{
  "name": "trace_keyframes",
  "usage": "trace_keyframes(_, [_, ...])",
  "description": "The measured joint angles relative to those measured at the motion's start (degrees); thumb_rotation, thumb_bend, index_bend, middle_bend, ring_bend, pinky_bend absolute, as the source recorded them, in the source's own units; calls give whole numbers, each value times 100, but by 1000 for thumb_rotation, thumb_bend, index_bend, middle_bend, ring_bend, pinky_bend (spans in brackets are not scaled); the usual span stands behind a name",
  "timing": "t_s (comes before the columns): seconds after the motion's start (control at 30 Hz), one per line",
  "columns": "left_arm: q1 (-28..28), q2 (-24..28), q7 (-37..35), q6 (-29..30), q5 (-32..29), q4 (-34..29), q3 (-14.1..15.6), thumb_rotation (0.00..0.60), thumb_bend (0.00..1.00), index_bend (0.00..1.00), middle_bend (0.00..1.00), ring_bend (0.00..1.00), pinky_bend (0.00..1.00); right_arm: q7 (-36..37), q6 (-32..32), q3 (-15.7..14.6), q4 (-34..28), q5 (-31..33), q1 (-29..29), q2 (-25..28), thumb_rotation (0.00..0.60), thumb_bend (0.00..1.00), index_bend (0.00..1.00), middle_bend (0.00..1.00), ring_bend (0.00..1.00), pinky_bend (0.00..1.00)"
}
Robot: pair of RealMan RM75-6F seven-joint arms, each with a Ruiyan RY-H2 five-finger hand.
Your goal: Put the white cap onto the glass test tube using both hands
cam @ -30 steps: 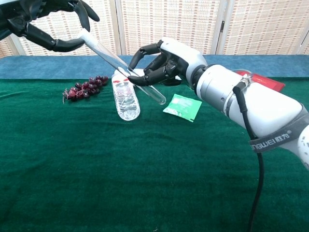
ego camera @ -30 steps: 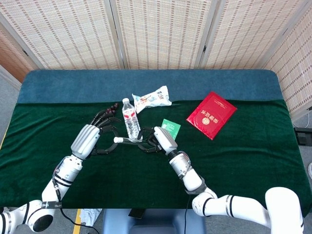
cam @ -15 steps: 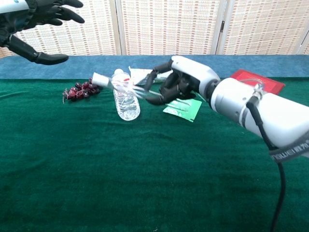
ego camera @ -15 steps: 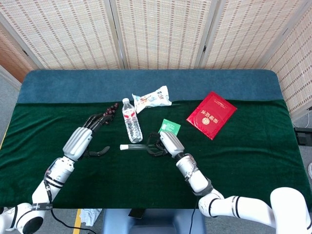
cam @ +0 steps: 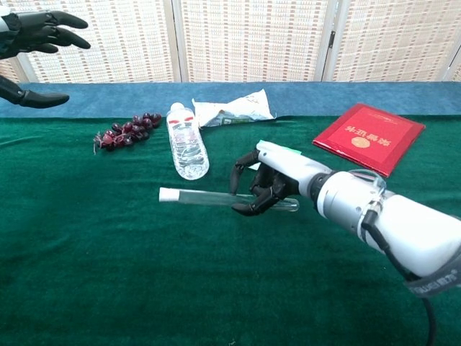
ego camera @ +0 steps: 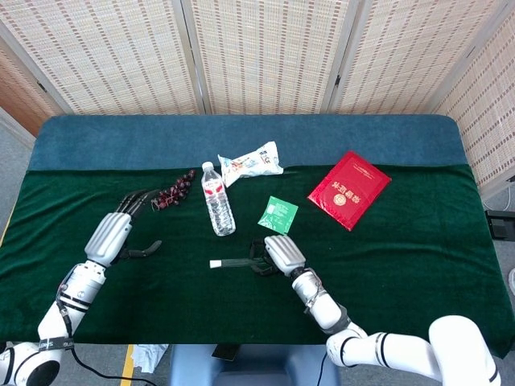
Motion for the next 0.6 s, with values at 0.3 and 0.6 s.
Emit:
trace_keyframes(0.3, [52,14,-8,31,25,-3,10,600,354,4,148,1,0,-82,97,-53,97,-118,-108,-116,589,689,425,1000,1000,1000])
trace_keyframes(0.6, [207,78,-75,135,-1,28,37,600,354,12,148,1,0,-14,298,-38,-172,-305,-288,54,589,689,327,1000,1000,1000])
